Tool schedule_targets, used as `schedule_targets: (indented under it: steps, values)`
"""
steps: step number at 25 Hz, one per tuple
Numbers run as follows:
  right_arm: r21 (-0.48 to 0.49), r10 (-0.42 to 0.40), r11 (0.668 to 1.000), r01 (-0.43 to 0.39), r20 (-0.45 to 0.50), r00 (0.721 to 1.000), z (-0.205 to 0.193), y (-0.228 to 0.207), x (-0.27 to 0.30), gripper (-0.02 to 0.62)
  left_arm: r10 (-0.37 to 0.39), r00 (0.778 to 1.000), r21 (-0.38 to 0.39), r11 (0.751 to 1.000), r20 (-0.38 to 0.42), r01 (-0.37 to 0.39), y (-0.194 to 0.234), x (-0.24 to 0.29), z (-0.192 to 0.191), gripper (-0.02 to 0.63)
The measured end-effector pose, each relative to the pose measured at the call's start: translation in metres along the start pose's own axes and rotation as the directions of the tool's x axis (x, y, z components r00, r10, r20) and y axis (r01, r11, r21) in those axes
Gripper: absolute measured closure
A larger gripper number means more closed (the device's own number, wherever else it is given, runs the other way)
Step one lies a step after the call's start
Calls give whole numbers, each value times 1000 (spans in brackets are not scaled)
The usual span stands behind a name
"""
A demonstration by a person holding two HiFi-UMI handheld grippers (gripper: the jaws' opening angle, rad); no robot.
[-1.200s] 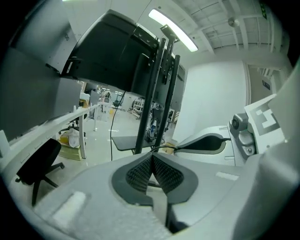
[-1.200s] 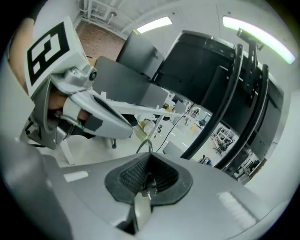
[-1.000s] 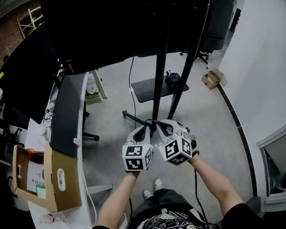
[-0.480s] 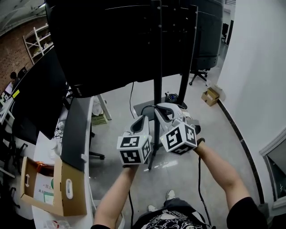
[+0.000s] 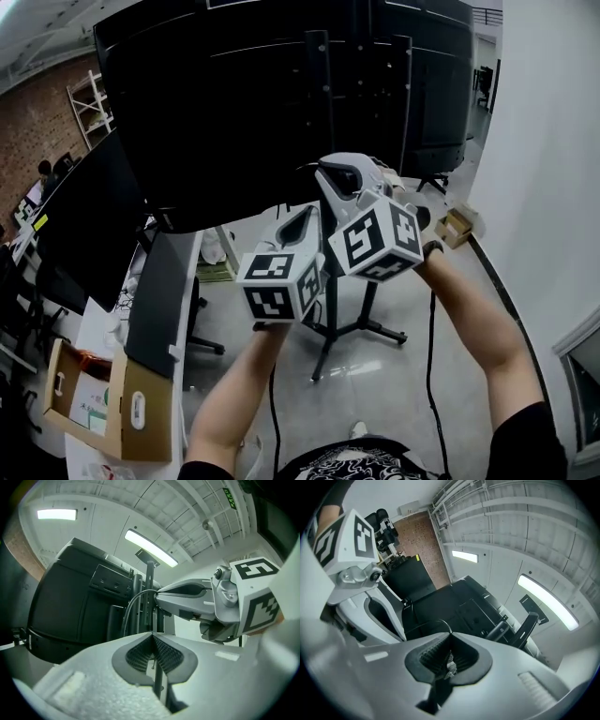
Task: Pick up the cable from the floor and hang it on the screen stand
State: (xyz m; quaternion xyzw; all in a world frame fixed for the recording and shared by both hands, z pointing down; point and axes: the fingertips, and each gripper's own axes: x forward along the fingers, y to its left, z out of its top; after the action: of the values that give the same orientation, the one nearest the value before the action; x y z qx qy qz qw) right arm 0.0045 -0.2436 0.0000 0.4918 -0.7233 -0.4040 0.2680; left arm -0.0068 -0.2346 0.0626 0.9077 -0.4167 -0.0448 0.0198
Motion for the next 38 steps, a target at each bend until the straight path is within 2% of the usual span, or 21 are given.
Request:
schedule_targets:
  steps: [5,14,23,27,31,38]
  values:
    - [-55,-7,998,10,60,998,10,-53,22,578,19,999,31,999,38,-20,-5,31,34,607]
    - [-157,5,987,19,151,989,38,-131,65,578,124,990,68,989,63,-128,13,70,81,609]
    - [-169,-5,985,39,198,980,75,-191,111,578,175,981,116,976,86,-185,46,100,128,609]
    - [-174,-33,982,71,216,976,93,-228,131,580,176,979,152,970,106,-191,65,118,146,609]
    - [-159,-80,981,115,214,974,108,-270,145,580,160,978,151,972,135,-180,82,136,165,609]
    - [-233,-191,947,223,151,970,116,-324,173,580,108,982,192,972,157,-138,94,161,193,608]
